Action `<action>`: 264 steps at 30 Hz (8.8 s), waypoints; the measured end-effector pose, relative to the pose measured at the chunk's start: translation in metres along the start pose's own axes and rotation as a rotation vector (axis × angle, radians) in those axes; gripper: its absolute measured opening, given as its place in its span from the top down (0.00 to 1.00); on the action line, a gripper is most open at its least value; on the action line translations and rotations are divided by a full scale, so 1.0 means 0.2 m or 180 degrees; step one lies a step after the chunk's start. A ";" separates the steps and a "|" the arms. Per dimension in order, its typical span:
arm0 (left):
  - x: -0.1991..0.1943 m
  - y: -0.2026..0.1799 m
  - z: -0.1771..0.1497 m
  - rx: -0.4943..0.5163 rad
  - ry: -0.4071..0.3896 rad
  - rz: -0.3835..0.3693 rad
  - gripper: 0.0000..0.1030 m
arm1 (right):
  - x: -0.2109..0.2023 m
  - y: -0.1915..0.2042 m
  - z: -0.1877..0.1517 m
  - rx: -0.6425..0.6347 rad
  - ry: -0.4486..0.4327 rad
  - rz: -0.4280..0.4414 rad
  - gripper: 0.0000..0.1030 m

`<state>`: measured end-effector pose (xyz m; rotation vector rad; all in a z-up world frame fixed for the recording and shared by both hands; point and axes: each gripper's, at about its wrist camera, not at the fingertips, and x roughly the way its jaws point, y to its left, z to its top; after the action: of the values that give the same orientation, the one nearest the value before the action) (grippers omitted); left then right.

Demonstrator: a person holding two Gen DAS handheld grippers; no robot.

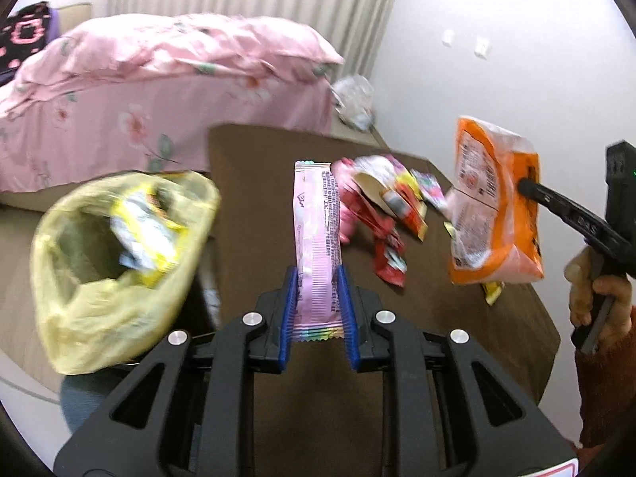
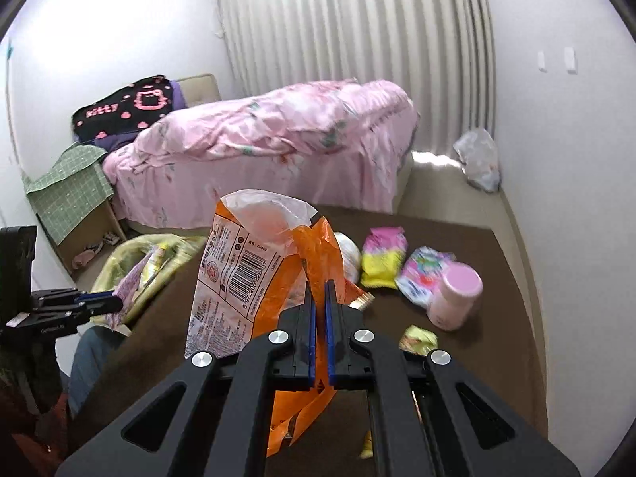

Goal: Collect trash
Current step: 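Carry both items over the yellow bag and open both grippers, then return both grippers to the table while the right gripper grasps the pink-yellow wrapper, then grasp the red wrapper with the left gripper while the right gripper holds the pink-yellow wrapper, then carry both wrappers over the yellow bag and open both grippers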

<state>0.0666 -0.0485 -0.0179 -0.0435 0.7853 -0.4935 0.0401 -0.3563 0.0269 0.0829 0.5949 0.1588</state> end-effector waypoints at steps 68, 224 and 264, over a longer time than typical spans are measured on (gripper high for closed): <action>0.31 1.02 -0.05 -0.1435 0.0086 0.0991 0.72 | 1.71 1.28 0.16 -0.0723 0.1694 0.1786 0.94; 0.27 -0.42 -0.28 0.1160 0.0879 -0.0875 0.48 | -0.12 -0.11 -0.72 0.0227 0.0730 0.0059 0.47; 0.15 -0.28 -0.10 0.0622 0.0297 -0.0041 0.71 | -0.17 0.13 -0.57 -0.0163 0.0530 -0.0126 0.79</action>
<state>0.0477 -0.1078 -0.0406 0.1568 0.8250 -0.5858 -0.0544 -0.3332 -0.0454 0.0082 0.7576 0.1433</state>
